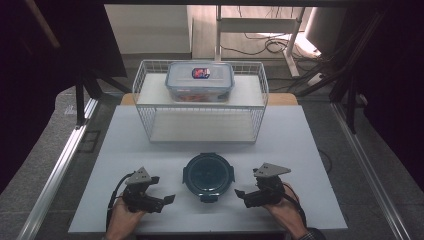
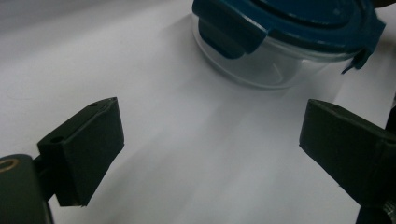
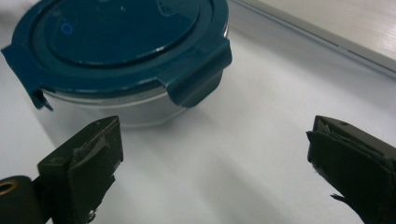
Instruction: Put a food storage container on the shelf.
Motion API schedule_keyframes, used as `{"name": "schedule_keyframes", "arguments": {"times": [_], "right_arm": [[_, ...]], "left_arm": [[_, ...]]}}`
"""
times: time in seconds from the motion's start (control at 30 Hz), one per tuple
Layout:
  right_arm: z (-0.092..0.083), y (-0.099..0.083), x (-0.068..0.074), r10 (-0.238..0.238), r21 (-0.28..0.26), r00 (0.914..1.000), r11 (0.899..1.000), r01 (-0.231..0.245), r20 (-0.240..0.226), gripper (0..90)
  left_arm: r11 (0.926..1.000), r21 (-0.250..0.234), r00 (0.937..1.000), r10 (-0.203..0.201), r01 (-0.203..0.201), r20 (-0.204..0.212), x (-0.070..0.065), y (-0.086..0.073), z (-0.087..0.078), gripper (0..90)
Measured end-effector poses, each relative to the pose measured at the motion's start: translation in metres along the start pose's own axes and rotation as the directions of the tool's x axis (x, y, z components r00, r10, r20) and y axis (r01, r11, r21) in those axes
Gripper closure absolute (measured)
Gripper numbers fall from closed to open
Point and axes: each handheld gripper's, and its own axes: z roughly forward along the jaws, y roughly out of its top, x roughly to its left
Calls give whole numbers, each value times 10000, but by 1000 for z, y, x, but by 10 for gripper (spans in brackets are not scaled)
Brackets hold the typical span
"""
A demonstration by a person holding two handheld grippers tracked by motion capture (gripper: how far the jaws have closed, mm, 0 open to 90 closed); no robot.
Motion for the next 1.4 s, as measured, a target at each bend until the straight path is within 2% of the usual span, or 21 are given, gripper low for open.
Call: {"name": "schedule_keyframes", "arguments": {"times": [0.17, 0.27, 0.4, 0.5, 0.57, 0.63, 0.8, 0.87, 0.93, 0.97, 1.0, 1.03, 1.07, 1.1, 1.13, 1.17, 1.2, 1.23, 1.27, 1.3, 1.4], "right_arm": [[0, 6, -1, 166, -243, 9998, 9996, -169, -123, 16], [2, 13, -2, 287, -145, 9991, 9995, -291, -303, 18], [4, 23, -3, 564, 73, 9962, 9984, -561, -669, 23], [7, 27, -4, 678, 197, 9938, 9976, -664, -884, 17], [11, 30, -6, 910, 381, 9894, 9955, -872, -1131, 0], [15, 32, -6, 885, 647, 9869, 9947, -803, -1351, 0], [29, 46, -4, 792, 1138, 9858, 9915, -626, -1478, 0], [36, 52, -6, 984, 1316, 9816, 9883, -771, -1638, 24], [42, 53, -10, 1365, 1429, 9726, 9836, -1104, -1884, 37], [44, 52, -12, 1561, 1539, 9681, 9799, -1268, -1960, 46], [46, 50, -14, 1814, 1687, 9607, 9746, -1472, -2100, 49], [48, 48, -17, 2127, 1783, 9485, 9686, -1730, -2349, 64], [48, 45, -20, 2418, 1819, 9360, 9630, -1990, -2558, 79], [48, 43, -23, 2727, 1933, 9234, 9549, -2255, -2702, 107], [47, 41, -26, 2986, 2060, 9109, 9471, -2460, -2850, 145], [46, 39, -28, 3150, 2193, 9002, 9414, -2562, -3006, 196], [46, 37, -30, 3307, 2319, 8861, 9361, -2644, -3248, 248], [45, 35, -32, 3611, 2384, 8625, 9268, -2900, -3544, 283], [45, 33, -33, 3809, 2457, 8526, 9193, -3075, -3578, 295], [45, 33, -33, 3851, 2478, 8491, 9177, -3106, -3616, 303], [39, 35, -31, 3593, 2284, 8600, 9288, -2918, -3623, 381]], "left_arm": [[9999, -63, 9999, -101, 101, 68, 0, 9, 2, 56], [9996, -146, 9991, -252, 257, 345, 2, 17, 5, 46], [9965, -193, 9926, -792, 813, 916, 9, 30, 12, 47], [9950, -163, 9874, -954, 982, 1264, 10, 37, 17, 58], [9956, -105, 9849, -901, 927, 1476, 10, 44, 23, 60], [9960, 49, 9824, -892, 896, 1644, 9, 51, 30, 62], [9964, 632, 9837, -671, 572, 1670, 6, 64, 48, 62], [9948, 808, 9822, -745, 613, 1723, 7, 64, 52, 64], [9913, 1016, 9750, -1021, 833, 1972, 10, 62, 54, 72], [9892, 1126, 9691, -1163, 935, 2177, 13, 60, 55, 81], [9867, 1208, 9600, -1355, 1084, 2452, 14, 57, 56, 94], [9848, 1260, 9510, -1502, 1197, 2704, 16, 55, 57, 119], [9826, 1272, 9390, -1683, 1354, 3001, 18, 53, 58, 149], [9799, 1299, 9226, -1870, 1511, 3375, 20, 51, 58, 191], [9772, 1313, 9178, -2024, 1667, 3415, 21, 50, 58, 226], [9762, 1283, 9164, -2090, 1748, 3413, 21, 50, 58, 239], [9729, 1302, 9115, -2252, 1911, 3442, 22, 49, 57, 255], [9712, 1285, 9063, -2340, 2008, 3519, 24, 48, 57, 271], [9694, 1271, 9028, -2422, 2101, 3554, 24, 47, 55, 289], [9700, 1214, 9027, -2407, 2106, 3566, 24, 46, 54, 306], [9775, 1066, 9104, -2083, 1818, 3575, 21, 44, 46, 363]]}}
